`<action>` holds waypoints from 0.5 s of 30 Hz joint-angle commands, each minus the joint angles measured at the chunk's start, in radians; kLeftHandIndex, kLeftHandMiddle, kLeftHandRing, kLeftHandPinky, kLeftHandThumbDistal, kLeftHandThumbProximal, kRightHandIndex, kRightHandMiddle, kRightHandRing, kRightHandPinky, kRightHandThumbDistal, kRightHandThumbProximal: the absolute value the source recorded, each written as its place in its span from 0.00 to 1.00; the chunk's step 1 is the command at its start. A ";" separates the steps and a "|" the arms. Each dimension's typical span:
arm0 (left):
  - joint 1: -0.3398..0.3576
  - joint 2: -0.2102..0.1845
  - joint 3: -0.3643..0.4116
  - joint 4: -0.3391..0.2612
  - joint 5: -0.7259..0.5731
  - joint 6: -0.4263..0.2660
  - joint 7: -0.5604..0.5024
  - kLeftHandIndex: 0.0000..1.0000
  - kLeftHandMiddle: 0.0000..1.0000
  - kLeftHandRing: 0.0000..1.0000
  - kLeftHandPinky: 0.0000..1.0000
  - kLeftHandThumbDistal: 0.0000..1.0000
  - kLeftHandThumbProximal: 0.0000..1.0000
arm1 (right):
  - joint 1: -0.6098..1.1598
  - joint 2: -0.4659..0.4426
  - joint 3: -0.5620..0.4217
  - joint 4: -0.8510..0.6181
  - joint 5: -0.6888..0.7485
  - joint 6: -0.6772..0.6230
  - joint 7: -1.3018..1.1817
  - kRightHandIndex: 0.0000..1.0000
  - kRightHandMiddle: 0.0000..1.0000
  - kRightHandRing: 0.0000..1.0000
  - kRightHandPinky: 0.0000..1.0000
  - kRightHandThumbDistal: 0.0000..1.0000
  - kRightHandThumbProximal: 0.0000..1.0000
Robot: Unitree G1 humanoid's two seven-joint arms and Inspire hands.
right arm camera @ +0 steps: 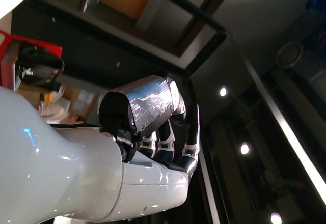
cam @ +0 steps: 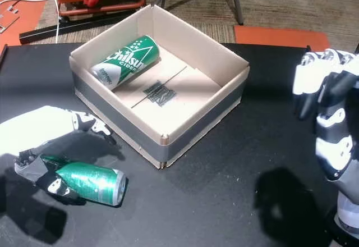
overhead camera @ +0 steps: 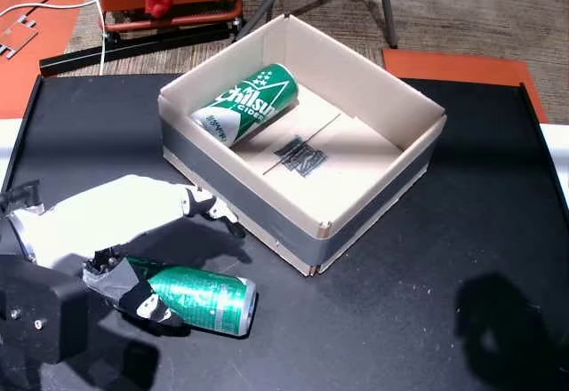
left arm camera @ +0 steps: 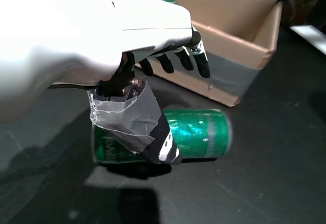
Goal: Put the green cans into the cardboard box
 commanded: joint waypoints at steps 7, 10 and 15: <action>-0.023 0.020 -0.033 0.055 0.019 0.016 0.022 0.80 0.84 0.88 0.80 1.00 0.00 | -0.011 -0.003 -0.007 0.004 0.021 0.015 0.014 0.30 0.30 0.27 0.14 0.76 0.00; -0.021 0.016 -0.031 0.062 0.002 0.012 0.005 0.79 0.83 0.87 0.79 1.00 0.00 | -0.008 -0.001 -0.009 -0.001 0.013 0.014 0.003 0.25 0.27 0.24 0.14 0.77 0.00; -0.026 0.010 -0.040 0.070 0.004 0.016 -0.005 0.79 0.83 0.87 0.79 1.00 0.00 | -0.013 -0.007 -0.005 -0.004 0.022 0.024 0.018 0.22 0.27 0.25 0.17 0.74 0.00</action>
